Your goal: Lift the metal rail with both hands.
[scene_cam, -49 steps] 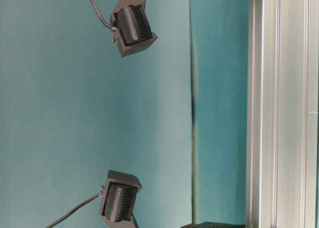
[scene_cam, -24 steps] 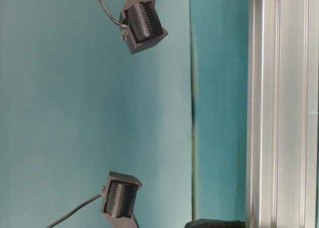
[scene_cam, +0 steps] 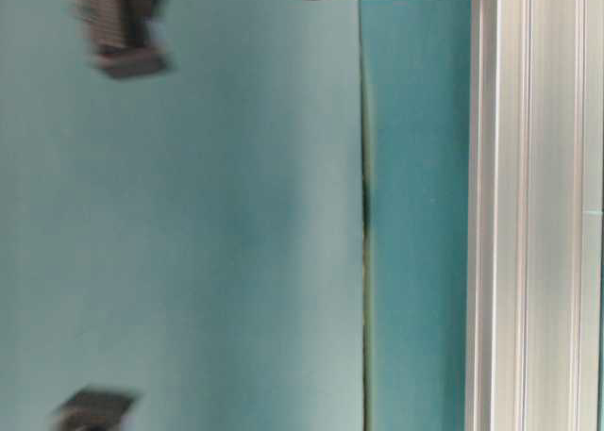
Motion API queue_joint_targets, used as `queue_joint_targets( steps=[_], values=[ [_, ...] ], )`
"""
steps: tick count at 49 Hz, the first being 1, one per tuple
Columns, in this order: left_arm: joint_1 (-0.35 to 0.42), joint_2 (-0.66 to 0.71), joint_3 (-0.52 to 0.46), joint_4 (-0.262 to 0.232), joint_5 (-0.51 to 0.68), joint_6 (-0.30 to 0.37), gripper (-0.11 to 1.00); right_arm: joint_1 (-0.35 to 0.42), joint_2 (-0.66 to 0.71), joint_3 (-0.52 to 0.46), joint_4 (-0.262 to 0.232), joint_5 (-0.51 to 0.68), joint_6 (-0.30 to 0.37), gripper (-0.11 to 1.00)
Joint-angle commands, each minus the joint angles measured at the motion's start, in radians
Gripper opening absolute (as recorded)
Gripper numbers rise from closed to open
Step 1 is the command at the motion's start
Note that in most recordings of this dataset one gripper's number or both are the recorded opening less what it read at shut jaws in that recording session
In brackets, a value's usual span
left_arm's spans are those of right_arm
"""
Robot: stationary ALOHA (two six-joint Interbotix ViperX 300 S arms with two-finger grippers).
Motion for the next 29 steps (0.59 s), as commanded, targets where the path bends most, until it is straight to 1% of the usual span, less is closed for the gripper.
queue_joint_targets(
  steps=[1, 6, 11, 15, 23, 29],
  values=[
    [-0.002, -0.087, 0.002, 0.002, 0.0, -0.002, 0.89, -0.005, -0.069, -0.011, -0.002, -0.023, 0.0, 0.98],
    [0.0, -0.183, 0.017, 0.002, -0.006, -0.005, 0.89, -0.015, -0.135, -0.003, -0.002, -0.057, 0.0, 0.98],
    [0.006, -0.27, 0.041, 0.002, -0.006, -0.008, 0.89, -0.034, -0.202, 0.026, -0.002, -0.114, 0.0, 0.98],
    [0.009, -0.337, 0.063, 0.002, -0.006, -0.008, 0.89, -0.046, -0.255, 0.06, -0.002, -0.176, 0.0, 0.98],
    [0.011, -0.468, 0.097, 0.002, -0.017, -0.009, 0.89, -0.054, -0.367, 0.127, -0.002, -0.344, -0.003, 0.98],
    [0.015, -0.552, 0.11, 0.002, -0.063, -0.009, 0.89, -0.054, -0.443, 0.166, -0.002, -0.413, -0.002, 0.98]
  ],
)
